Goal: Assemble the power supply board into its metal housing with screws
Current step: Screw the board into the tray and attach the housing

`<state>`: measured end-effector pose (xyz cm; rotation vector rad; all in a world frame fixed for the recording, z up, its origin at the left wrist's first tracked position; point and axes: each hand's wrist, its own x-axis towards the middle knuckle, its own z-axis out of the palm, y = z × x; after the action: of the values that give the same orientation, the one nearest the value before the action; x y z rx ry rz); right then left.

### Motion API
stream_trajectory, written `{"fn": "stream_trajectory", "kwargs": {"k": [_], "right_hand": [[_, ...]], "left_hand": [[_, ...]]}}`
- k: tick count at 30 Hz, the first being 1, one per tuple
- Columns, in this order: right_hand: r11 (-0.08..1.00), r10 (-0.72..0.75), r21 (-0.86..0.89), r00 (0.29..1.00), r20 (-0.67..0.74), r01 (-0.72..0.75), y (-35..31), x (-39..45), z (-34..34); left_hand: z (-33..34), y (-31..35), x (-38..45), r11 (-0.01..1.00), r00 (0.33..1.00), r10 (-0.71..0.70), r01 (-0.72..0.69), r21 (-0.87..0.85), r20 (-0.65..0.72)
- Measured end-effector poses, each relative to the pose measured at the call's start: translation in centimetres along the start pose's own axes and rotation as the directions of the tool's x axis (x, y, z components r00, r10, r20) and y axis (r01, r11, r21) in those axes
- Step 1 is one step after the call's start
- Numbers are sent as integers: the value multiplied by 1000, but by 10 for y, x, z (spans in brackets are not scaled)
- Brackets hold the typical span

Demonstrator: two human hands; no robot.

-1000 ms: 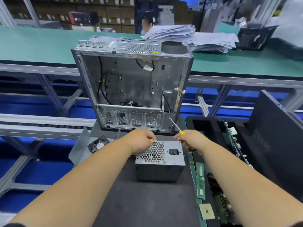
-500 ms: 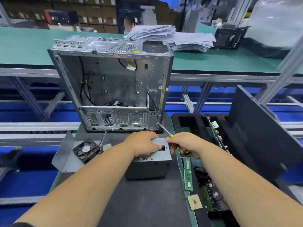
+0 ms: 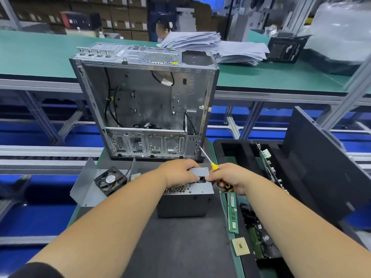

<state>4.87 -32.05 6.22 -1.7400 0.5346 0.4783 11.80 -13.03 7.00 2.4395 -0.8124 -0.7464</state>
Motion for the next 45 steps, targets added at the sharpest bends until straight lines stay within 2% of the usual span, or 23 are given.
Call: {"fn": "stream_trajectory", "kwargs": {"k": [5,9,15,21,28,39,45], "right_hand": [[1000,18,18,1000,-8,-18,-1,0,2],[994,20,106,999,36,-24,1,1,3],[982,19,187,994,109,-40,4,2,1],[985,44,156,987,157,-69,4,-5,0],[990,65,115,988,141,-82,4,-9,-1],[997,62,44,991,120,-68,1,-7,-2],[988,20,149,994,104,-36,5,-3,2]], "left_hand": [[2,0,2,999,1000,-5,5,43,-20],[1,2,2,992,999,-52,52,-111,-1],[-2,8,1,977,995,-95,99,-189,31],[-11,11,5,998,990,-57,60,-17,127],[-23,14,11,999,973,-30,21,40,228],[-21,12,9,992,979,-41,63,-105,200],[-22,11,9,995,980,-52,68,-76,189]]}}
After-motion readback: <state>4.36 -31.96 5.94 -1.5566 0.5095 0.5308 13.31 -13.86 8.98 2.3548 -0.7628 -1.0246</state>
